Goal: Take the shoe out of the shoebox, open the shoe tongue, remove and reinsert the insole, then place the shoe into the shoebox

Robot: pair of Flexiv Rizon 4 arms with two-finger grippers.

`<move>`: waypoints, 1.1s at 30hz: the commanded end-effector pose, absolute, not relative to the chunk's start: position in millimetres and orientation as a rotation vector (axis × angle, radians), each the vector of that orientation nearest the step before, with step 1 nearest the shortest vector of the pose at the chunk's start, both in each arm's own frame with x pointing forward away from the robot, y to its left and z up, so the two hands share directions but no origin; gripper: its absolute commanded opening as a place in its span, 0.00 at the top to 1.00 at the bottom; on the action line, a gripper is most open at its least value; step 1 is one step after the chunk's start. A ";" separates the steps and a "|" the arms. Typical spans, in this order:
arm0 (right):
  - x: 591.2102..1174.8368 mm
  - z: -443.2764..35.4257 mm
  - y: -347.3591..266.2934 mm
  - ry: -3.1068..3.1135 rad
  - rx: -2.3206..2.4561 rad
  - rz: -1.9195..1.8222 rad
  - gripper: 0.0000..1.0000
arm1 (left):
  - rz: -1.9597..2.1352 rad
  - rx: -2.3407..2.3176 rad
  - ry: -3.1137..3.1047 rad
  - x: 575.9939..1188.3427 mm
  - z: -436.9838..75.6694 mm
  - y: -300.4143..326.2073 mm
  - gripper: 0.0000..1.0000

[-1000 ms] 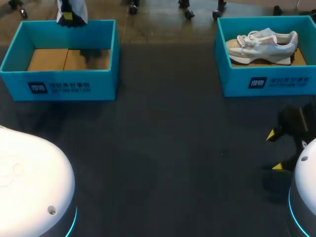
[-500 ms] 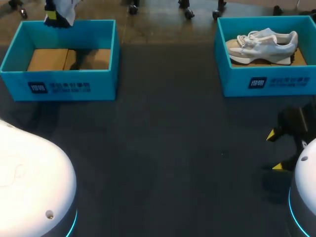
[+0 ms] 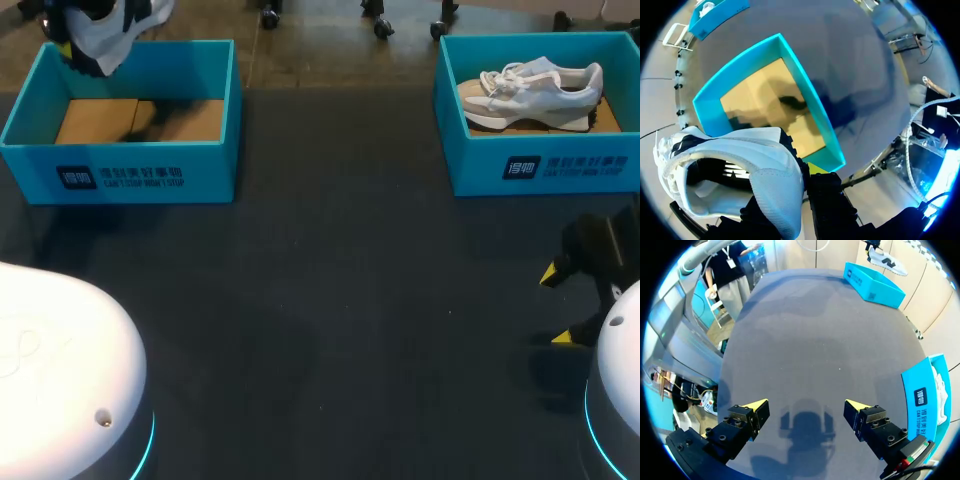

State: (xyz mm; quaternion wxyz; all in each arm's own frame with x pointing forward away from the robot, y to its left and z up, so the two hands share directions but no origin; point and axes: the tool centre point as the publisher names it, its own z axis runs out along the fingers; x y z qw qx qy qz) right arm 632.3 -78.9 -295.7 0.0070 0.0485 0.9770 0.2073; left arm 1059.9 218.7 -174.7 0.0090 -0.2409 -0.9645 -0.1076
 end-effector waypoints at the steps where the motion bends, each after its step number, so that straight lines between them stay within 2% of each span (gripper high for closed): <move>1: 631.4 -296.1 -78.5 3.055 0.152 0.646 0.00 | -0.330 -0.817 -3.170 1047.0 -172.7 219.4 1.00; 6: 631.4 -296.1 -78.5 3.055 0.152 0.646 0.00 | -0.327 -0.900 -3.168 1055.2 -170.5 228.6 1.00; 15: 631.4 -296.1 -78.5 3.055 0.152 0.646 0.00 | -0.386 -1.505 -2.924 1099.5 -165.5 276.1 1.00; 26: 631.4 -296.1 -78.5 3.055 0.152 0.646 0.00 | -0.376 -1.518 -2.918 1101.8 -165.2 278.5 1.00; 33: 631.4 -296.1 -78.5 3.055 0.152 0.646 0.00 | -0.208 -1.866 -2.651 1113.9 -172.5 298.7 1.00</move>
